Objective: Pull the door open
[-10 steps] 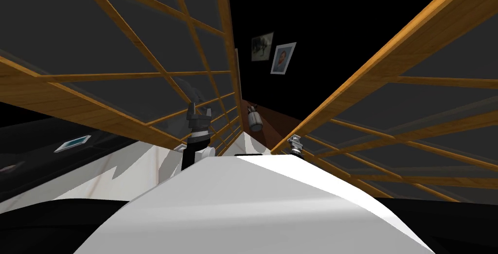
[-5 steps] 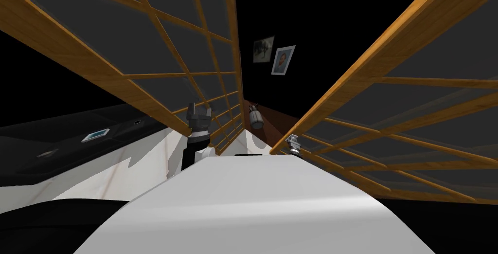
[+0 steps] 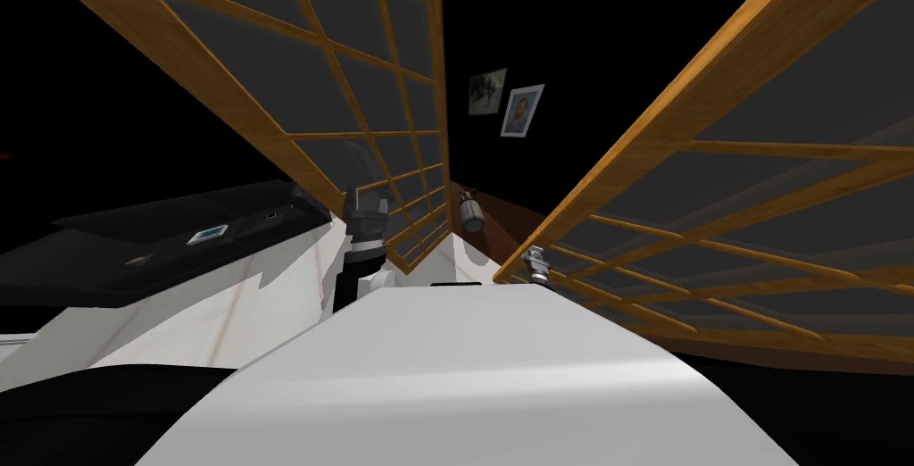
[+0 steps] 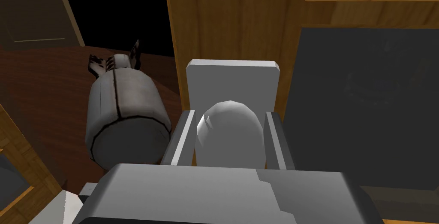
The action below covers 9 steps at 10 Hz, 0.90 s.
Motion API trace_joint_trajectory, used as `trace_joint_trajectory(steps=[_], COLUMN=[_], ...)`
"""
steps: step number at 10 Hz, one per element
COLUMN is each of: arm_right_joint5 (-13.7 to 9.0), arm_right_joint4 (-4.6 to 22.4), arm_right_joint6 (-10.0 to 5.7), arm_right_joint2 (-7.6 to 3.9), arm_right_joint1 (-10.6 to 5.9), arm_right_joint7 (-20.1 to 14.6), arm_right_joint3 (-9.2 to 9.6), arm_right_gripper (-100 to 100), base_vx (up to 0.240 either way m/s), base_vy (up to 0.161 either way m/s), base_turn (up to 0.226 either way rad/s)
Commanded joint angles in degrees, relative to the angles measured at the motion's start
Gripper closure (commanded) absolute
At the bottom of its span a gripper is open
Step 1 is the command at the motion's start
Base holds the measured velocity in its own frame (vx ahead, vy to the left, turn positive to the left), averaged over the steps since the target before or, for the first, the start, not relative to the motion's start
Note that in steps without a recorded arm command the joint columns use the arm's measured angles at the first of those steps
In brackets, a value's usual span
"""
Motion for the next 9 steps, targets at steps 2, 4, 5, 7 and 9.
trace_joint_trajectory(steps=[2, 4, 5, 7, 9], arm_right_joint5=[1.2, 2.2, 2.7, 2.7, 3.9], arm_right_joint4=[-1.4, -2.2, -2.6, -2.7, -3.5], arm_right_joint6=[-0.38, -0.81, -1.02, -0.95, -1.87], arm_right_joint2=[-0.92, -1.72, -2.10, -2.26, -3.05], arm_right_joint1=[1.16, 1.80, 2.10, 2.12, 3.16], arm_right_joint7=[-1.4, -2.5, -3.1, -3.0, -4.2], arm_right_joint3=[2.21, 3.91, 4.71, 4.78, 6.89], arm_right_gripper=[100, 100, 100, 100, 100], base_vx=[-0.252, -0.257, -0.235, -0.185, -0.199], base_vy=[0.002, 0.014, 0.035, 0.017, -0.040], base_turn=[0.063, 0.055, 0.049, 0.020, 0.063])
